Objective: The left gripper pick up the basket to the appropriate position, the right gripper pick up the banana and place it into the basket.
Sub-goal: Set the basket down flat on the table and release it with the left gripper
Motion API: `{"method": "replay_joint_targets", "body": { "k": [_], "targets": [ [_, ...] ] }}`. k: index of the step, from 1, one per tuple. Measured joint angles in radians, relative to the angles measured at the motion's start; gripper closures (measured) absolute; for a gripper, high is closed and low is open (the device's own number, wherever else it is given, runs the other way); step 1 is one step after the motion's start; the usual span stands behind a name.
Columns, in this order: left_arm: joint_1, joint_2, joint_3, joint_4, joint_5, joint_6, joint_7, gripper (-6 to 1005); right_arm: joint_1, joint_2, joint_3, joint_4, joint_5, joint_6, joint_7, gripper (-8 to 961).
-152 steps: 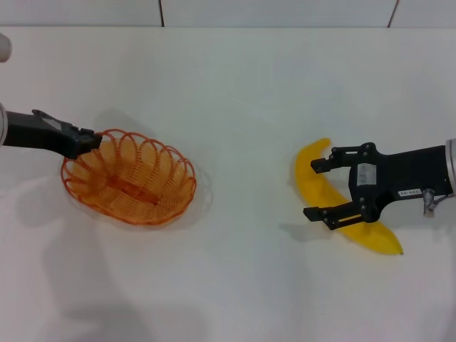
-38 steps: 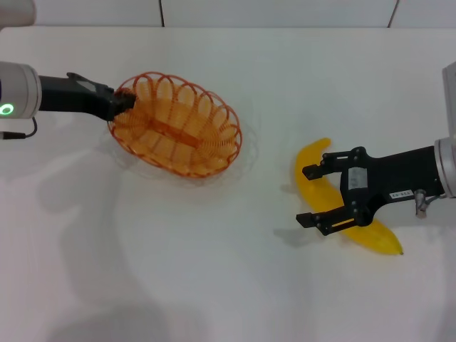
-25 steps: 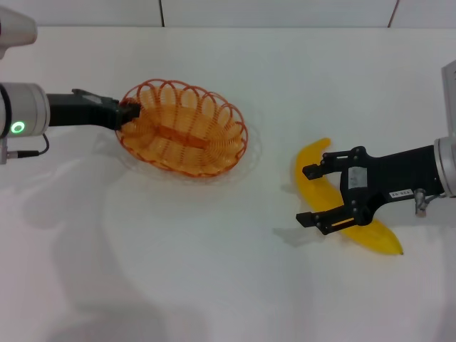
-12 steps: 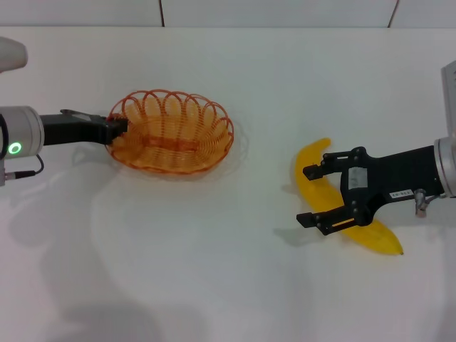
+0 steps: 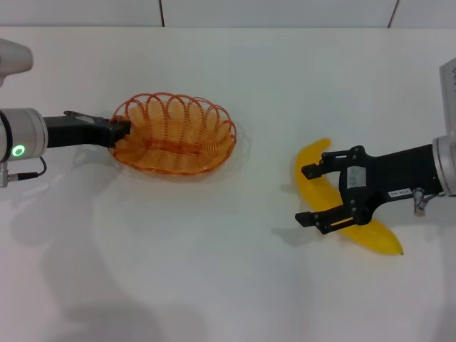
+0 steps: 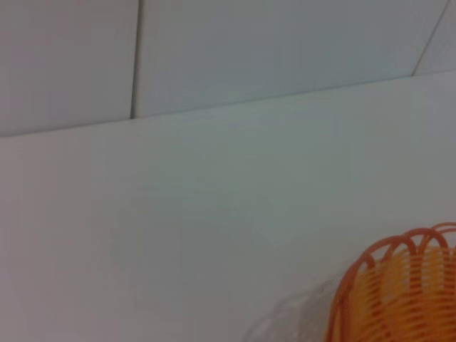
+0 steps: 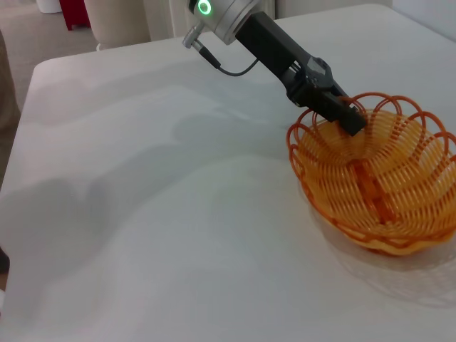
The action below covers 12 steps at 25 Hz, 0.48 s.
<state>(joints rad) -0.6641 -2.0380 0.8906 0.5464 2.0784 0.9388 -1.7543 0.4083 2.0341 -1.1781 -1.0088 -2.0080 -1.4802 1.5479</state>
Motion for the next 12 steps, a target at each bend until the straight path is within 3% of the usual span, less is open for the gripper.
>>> {"method": "replay_joint_targets", "body": {
  "k": [12],
  "targets": [
    [0.011, 0.000, 0.005, -0.002, -0.051, 0.000, 0.042, 923, 0.000, 0.000, 0.000, 0.005, 0.000, 0.000, -0.009, 73]
  ]
}}
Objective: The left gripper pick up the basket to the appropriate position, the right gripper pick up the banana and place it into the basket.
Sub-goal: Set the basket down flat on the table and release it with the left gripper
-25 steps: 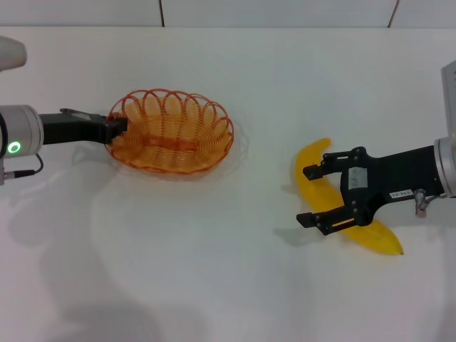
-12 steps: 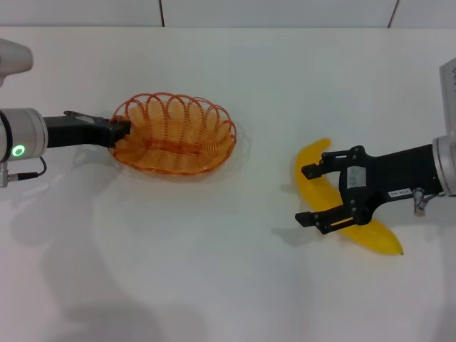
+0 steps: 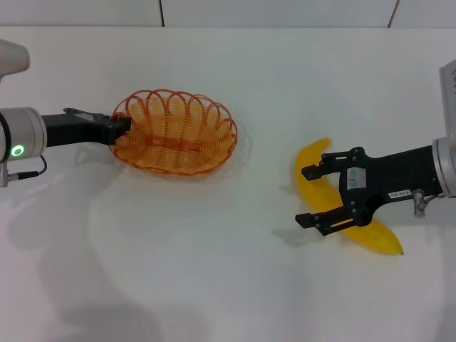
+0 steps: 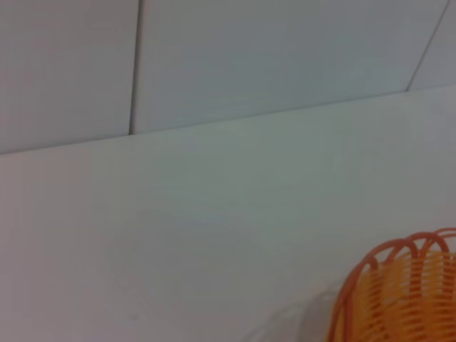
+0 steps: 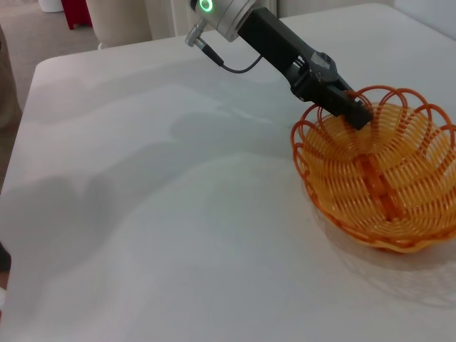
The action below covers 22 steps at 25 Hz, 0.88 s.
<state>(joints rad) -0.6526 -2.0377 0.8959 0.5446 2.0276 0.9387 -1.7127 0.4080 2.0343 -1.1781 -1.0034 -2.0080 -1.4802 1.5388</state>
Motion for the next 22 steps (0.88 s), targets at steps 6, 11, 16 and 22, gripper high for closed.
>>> {"method": "replay_joint_targets", "body": {
  "k": [6, 11, 16, 22],
  "targets": [
    [0.002, 0.001, 0.000, 0.000, 0.000, 0.000, 0.008, 876, 0.000, 0.001, 0.000, 0.000, 0.000, 0.000, 0.000, 73],
    [0.003, 0.001, -0.005, 0.000, -0.001, 0.000, 0.008, 750, 0.001, 0.001, 0.000, 0.000, 0.000, 0.002, 0.000, 73],
    [0.007, 0.001, -0.006, 0.000, -0.012, 0.000, 0.009, 625, 0.001, 0.001, 0.000, 0.000, 0.000, 0.002, 0.000, 74],
    [0.018, 0.000, -0.003, 0.010, -0.030, -0.012, 0.039, 494, -0.005, 0.001, 0.000, 0.000, 0.000, 0.002, 0.000, 74]
  ]
}}
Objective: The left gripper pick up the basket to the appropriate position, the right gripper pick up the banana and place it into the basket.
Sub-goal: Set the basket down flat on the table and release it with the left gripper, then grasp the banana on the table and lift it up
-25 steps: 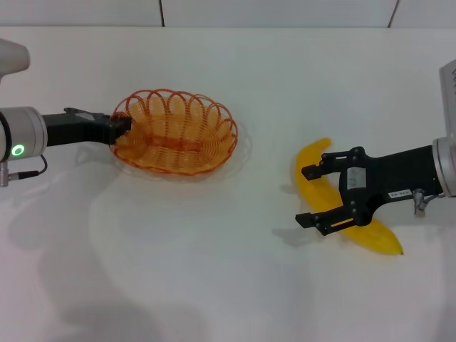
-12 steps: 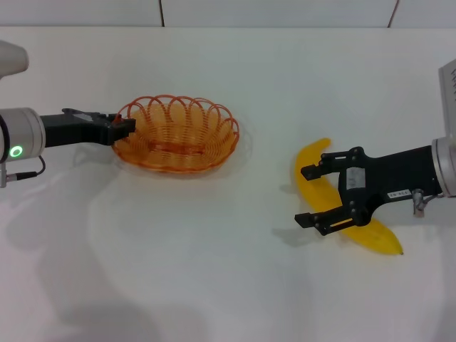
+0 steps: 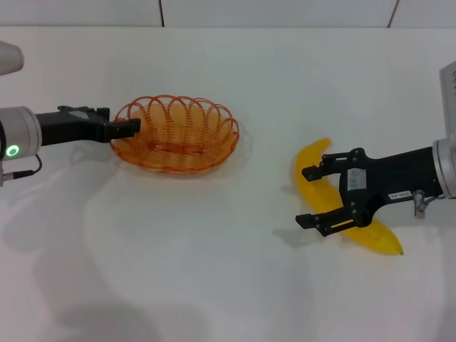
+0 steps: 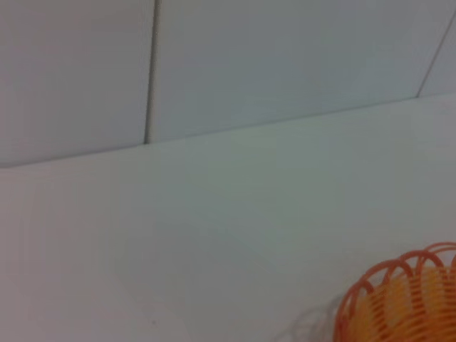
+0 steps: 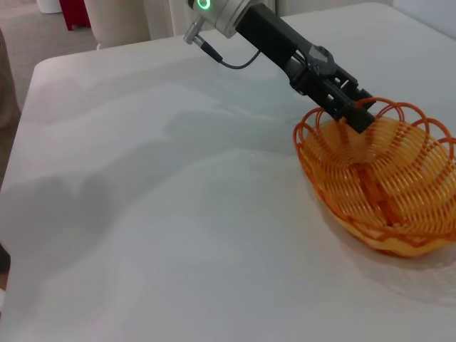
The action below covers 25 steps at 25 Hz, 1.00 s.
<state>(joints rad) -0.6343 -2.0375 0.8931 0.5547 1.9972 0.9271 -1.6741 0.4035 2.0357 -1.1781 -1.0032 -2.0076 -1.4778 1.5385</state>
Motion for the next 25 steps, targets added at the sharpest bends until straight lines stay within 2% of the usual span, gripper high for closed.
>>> {"method": "replay_joint_targets", "body": {
  "k": [2, 7, 12, 17, 25],
  "targets": [
    [0.004, 0.000, 0.002, 0.002, -0.010, 0.000, 0.011, 450, -0.001, 0.000, 0.000, 0.000, 0.000, 0.000, 0.000, 74],
    [0.033, -0.001, 0.003, 0.029, -0.058, 0.008, 0.078, 248, -0.003, 0.000, 0.004, 0.000, 0.004, 0.001, 0.000, 74],
    [0.077, 0.001, 0.006, 0.077, -0.096, 0.075, 0.127, 225, -0.003, 0.000, 0.003, -0.002, 0.007, -0.001, 0.000, 73],
    [0.173, 0.001, 0.005, 0.160, -0.169, 0.210, 0.232, 224, -0.003, 0.000, 0.002, -0.008, 0.023, -0.003, 0.000, 73],
    [0.289, 0.032, -0.021, 0.173, -0.277, 0.414, 0.371, 226, -0.004, 0.000, 0.013, -0.014, 0.055, -0.019, 0.015, 73]
  ]
}}
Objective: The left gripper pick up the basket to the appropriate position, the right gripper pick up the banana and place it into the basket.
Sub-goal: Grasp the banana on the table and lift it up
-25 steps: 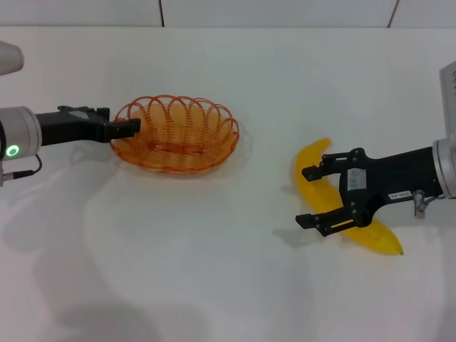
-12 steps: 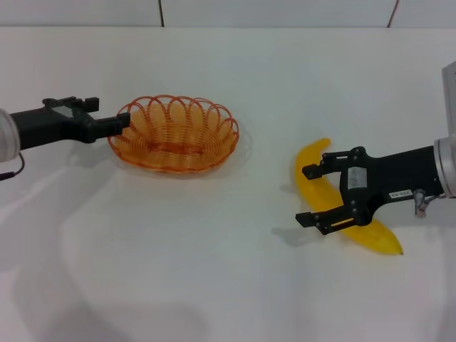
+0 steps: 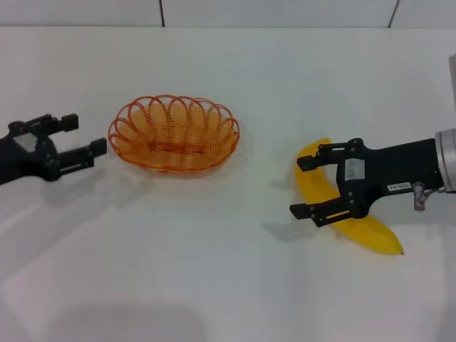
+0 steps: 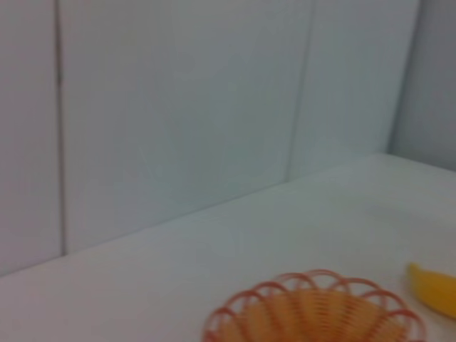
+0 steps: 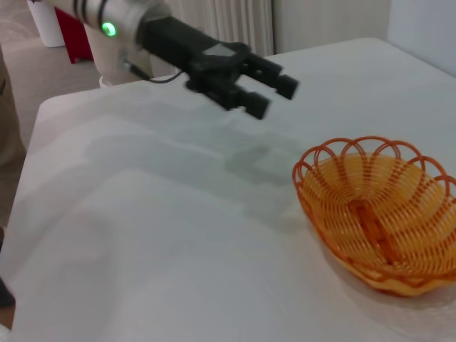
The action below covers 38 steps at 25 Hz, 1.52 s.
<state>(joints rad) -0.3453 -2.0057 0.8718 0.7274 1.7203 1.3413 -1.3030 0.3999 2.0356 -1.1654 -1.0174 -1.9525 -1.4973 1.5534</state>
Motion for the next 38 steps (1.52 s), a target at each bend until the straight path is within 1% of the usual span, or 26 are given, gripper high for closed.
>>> {"method": "replay_joint_targets", "body": {
  "k": [3, 5, 8, 11, 13, 16, 22, 24, 30, 38],
  "targets": [
    [0.029, 0.003, 0.000, 0.003, -0.005, 0.071, 0.050, 226, -0.005, 0.000, -0.001, -0.027, -0.002, 0.000, 0.026, 74],
    [0.049, 0.004, 0.000, 0.003, -0.006, 0.109, 0.078, 227, -0.020, 0.001, -0.007, -0.068, -0.003, 0.005, 0.049, 74],
    [0.074, 0.004, -0.004, 0.002, -0.008, 0.123, 0.096, 227, -0.055, 0.007, -0.032, -0.160, -0.005, 0.016, 0.093, 74],
    [0.081, 0.004, -0.013, -0.001, -0.007, 0.123, 0.097, 227, -0.094, 0.007, -0.079, -0.269, -0.028, 0.035, 0.157, 74],
    [0.085, 0.004, -0.014, -0.003, -0.003, 0.115, 0.097, 228, -0.111, 0.008, -0.119, -0.331, -0.071, 0.058, 0.208, 73],
    [0.090, 0.003, -0.014, -0.007, -0.002, 0.093, 0.098, 228, -0.133, 0.010, -0.207, -0.431, -0.165, 0.097, 0.325, 73],
    [0.084, 0.001, -0.015, -0.024, 0.007, 0.065, 0.108, 229, -0.141, 0.010, -0.336, -0.553, -0.365, 0.113, 0.535, 73],
    [0.083, -0.003, -0.014, -0.025, 0.008, 0.064, 0.123, 229, -0.139, 0.010, -0.371, -0.567, -0.429, 0.121, 0.593, 73],
    [0.081, -0.007, -0.015, -0.025, 0.008, 0.064, 0.134, 229, -0.130, 0.011, -0.435, -0.589, -0.515, 0.118, 0.677, 74],
    [0.065, -0.009, -0.012, -0.025, 0.008, 0.060, 0.136, 229, -0.121, 0.011, -0.457, -0.563, -0.540, 0.123, 0.690, 89]
  ]
}}
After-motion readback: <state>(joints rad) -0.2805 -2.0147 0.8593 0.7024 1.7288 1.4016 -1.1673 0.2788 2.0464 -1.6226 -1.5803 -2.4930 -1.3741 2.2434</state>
